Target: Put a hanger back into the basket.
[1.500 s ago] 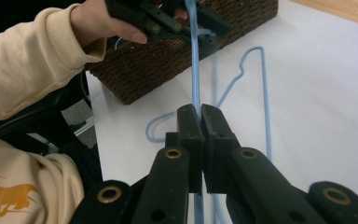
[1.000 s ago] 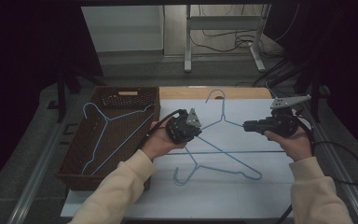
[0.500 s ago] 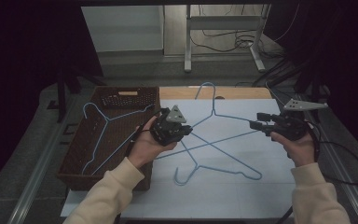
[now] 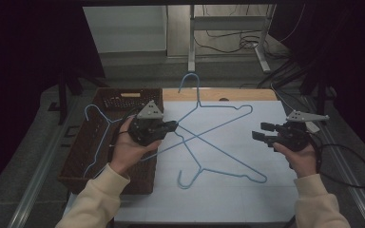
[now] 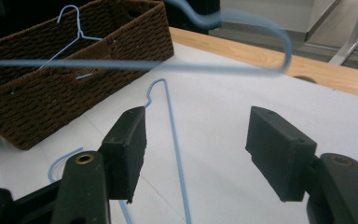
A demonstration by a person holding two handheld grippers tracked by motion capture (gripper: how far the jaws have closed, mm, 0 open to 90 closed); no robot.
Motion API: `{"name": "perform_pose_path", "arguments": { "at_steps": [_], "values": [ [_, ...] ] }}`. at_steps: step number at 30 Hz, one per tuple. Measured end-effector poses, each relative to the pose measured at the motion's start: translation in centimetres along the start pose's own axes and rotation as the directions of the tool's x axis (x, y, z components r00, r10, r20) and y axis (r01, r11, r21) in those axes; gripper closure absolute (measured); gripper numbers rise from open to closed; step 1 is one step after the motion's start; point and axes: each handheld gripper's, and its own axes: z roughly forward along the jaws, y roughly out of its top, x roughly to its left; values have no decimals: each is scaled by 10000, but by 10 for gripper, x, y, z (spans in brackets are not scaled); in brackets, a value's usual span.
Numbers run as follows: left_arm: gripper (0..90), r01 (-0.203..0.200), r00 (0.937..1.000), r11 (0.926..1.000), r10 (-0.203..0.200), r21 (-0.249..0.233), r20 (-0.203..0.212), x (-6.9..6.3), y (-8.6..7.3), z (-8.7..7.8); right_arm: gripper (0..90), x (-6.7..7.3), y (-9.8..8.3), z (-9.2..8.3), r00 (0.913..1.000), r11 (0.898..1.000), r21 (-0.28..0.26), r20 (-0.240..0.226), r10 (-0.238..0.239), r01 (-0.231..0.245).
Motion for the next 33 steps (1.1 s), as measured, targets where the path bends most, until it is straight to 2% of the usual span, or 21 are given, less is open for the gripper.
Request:
{"name": "perform_pose_path", "arguments": {
  "at_steps": [5,14,23,28,29,32,33],
  "values": [
    [879,363,9990,9981,-376,-504,-244,11,-6,-25,382,4,-11,7,9999,9999,142,-144,-6,8],
    [879,824,9938,9931,-881,-837,-674,26,-25,-53,351,9,-32,16,9999,9990,429,-130,93,-88],
    [879,1344,9809,9839,-1489,-1177,-1248,43,-47,-81,315,12,-45,24,10000,9966,817,19,29,-30],
    [879,1563,9729,9802,-1741,-1218,-1521,50,-58,-91,306,15,-49,24,9999,9970,770,115,-7,-2],
    [879,1563,9729,9802,-1741,-1218,-1521,50,-58,-91,306,15,-49,24,9999,9970,770,115,-7,-2],
    [879,1702,9656,9784,-1893,-1170,-1781,55,-68,-97,302,17,-50,24,10000,9970,778,77,-54,48],
    [879,1702,9656,9784,-1893,-1170,-1781,55,-68,-97,302,17,-50,24,10000,9970,778,77,-54,48]
  ]
}}
